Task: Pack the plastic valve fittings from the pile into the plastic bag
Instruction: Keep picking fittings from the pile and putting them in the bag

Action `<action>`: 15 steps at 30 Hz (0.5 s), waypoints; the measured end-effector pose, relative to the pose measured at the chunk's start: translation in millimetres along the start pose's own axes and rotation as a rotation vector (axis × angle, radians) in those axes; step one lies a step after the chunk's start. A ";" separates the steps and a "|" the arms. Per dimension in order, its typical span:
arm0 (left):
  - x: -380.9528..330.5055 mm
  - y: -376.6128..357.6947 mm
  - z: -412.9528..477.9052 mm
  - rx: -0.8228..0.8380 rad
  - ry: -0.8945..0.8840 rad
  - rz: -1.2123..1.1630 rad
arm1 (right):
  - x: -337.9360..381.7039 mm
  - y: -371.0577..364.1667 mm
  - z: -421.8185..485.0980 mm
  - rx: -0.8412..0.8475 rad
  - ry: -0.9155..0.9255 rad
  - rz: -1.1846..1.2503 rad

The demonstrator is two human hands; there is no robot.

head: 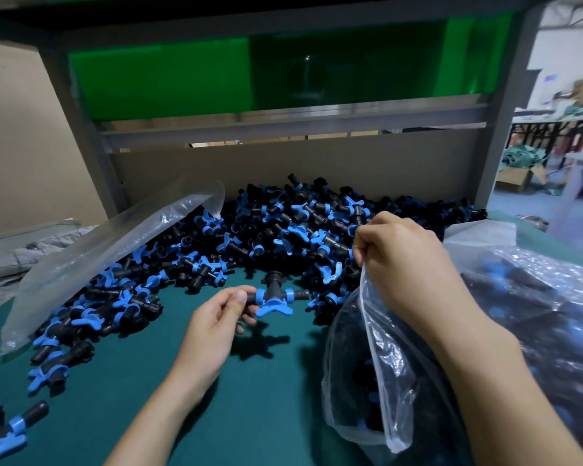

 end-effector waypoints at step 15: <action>-101.3 -99.9 -46.3 0.509 -0.139 -0.140 | 13.8 17.0 2.0 -0.021 0.021 0.152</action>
Point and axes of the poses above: each hand's wrist, its own z-axis towards the middle knuckle, its own y-axis out of the back of the hand, x = y × z, the point moved 5 cm from there along z, towards the middle knuckle, and after that the axes turned 8 degrees about z, right-handed, at the moved point
